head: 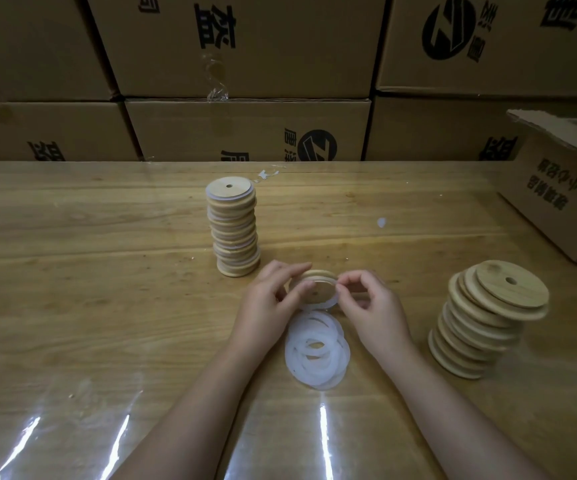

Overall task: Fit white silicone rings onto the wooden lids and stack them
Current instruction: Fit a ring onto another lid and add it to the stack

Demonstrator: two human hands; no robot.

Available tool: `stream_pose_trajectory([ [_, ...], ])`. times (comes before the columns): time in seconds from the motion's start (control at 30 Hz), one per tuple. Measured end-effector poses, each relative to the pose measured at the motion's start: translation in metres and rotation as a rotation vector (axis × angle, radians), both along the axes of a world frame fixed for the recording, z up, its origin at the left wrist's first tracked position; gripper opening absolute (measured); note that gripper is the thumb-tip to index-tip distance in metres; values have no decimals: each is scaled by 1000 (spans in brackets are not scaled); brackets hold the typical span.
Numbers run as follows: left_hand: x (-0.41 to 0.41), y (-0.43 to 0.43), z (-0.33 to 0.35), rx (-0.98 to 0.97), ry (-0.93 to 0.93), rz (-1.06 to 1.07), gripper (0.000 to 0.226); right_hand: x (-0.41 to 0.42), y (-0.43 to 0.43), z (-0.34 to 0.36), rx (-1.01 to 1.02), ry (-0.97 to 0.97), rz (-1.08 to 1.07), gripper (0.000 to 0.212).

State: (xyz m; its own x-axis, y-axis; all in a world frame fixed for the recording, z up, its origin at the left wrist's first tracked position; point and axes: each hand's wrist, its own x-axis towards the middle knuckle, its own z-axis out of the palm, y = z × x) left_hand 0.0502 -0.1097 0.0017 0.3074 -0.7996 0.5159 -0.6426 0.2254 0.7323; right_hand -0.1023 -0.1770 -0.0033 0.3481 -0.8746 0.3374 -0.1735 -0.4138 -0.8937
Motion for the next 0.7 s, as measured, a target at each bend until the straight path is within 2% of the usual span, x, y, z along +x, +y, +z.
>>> stream_pose_trajectory([
  [0.17, -3, -1, 1, -41, -66, 19, 26, 0, -2, -1, 17, 2, -2, 23],
  [0.33, 1, -2, -1, 35, 142, 29, 16, -1, -1, -2, 53, 24, 1, 16],
  [0.7, 1, -3, 1, 95, 284, -1, 13, 0, -3, -4, 73, 99, -13, 6],
])
